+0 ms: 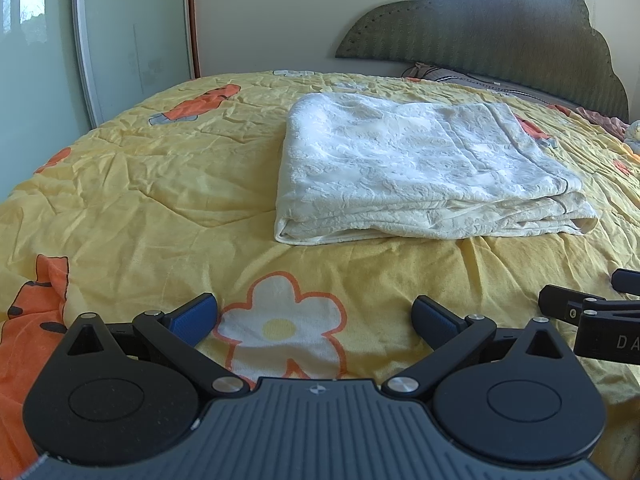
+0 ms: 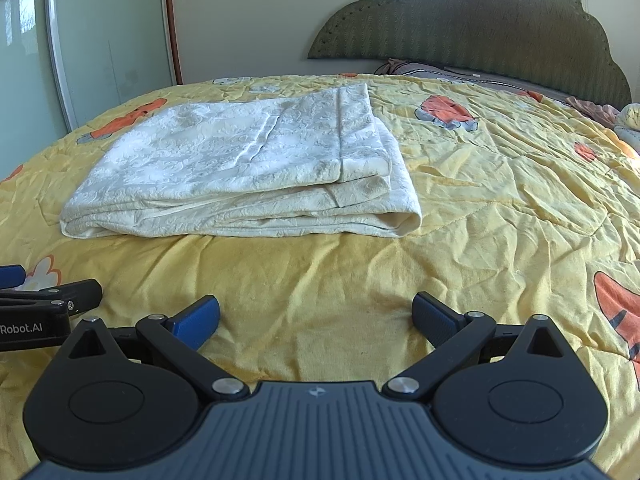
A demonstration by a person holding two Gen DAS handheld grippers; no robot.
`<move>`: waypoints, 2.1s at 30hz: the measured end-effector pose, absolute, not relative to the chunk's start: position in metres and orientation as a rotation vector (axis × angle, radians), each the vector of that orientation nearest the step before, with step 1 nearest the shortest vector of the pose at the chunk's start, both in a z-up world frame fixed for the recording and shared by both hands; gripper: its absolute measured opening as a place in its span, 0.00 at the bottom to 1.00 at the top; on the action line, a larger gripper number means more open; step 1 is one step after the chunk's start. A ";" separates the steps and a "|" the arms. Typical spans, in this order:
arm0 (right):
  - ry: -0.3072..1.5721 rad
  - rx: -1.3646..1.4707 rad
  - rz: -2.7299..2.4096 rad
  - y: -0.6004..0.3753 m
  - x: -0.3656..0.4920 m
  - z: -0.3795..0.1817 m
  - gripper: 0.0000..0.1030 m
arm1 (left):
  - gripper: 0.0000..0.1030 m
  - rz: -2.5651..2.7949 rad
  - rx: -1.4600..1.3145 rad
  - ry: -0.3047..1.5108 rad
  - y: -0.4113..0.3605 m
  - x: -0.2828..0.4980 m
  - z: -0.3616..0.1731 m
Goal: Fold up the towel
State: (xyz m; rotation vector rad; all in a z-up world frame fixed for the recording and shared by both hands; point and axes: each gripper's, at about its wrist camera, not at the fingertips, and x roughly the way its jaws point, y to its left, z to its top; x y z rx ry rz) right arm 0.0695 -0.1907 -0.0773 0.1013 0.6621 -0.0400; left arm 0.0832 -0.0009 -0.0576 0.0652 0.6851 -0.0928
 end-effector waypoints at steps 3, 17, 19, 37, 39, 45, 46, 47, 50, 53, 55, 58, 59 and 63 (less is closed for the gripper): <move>0.667 0.088 -0.043 -0.190 0.070 -0.077 1.00 | 1.00 -0.094 0.068 0.685 -0.002 0.083 -0.058; 0.668 0.085 -0.040 -0.190 0.070 -0.078 1.00 | 1.00 -0.094 0.069 0.686 -0.002 0.083 -0.058; 0.668 0.085 -0.040 -0.189 0.070 -0.078 1.00 | 1.00 -0.094 0.069 0.686 -0.002 0.083 -0.058; 0.668 0.085 -0.040 -0.190 0.070 -0.078 1.00 | 1.00 -0.094 0.069 0.686 -0.002 0.084 -0.058; 0.668 0.085 -0.040 -0.190 0.070 -0.078 1.00 | 1.00 -0.094 0.069 0.686 -0.002 0.084 -0.058; 0.668 0.085 -0.040 -0.190 0.070 -0.078 1.00 | 1.00 -0.094 0.069 0.686 -0.002 0.084 -0.058; 0.668 0.085 -0.040 -0.190 0.070 -0.078 1.00 | 1.00 -0.094 0.069 0.686 -0.002 0.084 -0.058; 0.668 0.085 -0.040 -0.190 0.070 -0.077 1.00 | 1.00 -0.094 0.069 0.686 -0.002 0.084 -0.058; 0.668 0.086 -0.040 -0.190 0.070 -0.078 1.00 | 1.00 -0.094 0.069 0.686 -0.002 0.084 -0.058; 0.668 0.085 -0.040 -0.190 0.070 -0.077 1.00 | 1.00 -0.094 0.069 0.686 -0.002 0.084 -0.058; 0.668 0.086 -0.040 -0.190 0.070 -0.078 1.00 | 1.00 -0.094 0.069 0.686 -0.002 0.084 -0.058; 0.667 0.085 -0.041 -0.190 0.070 -0.077 1.00 | 1.00 -0.094 0.069 0.686 -0.002 0.084 -0.058; 0.667 0.085 -0.041 -0.190 0.070 -0.077 1.00 | 1.00 -0.094 0.069 0.686 -0.002 0.084 -0.058; 0.667 0.085 -0.041 -0.190 0.070 -0.077 1.00 | 1.00 -0.094 0.069 0.686 -0.002 0.084 -0.058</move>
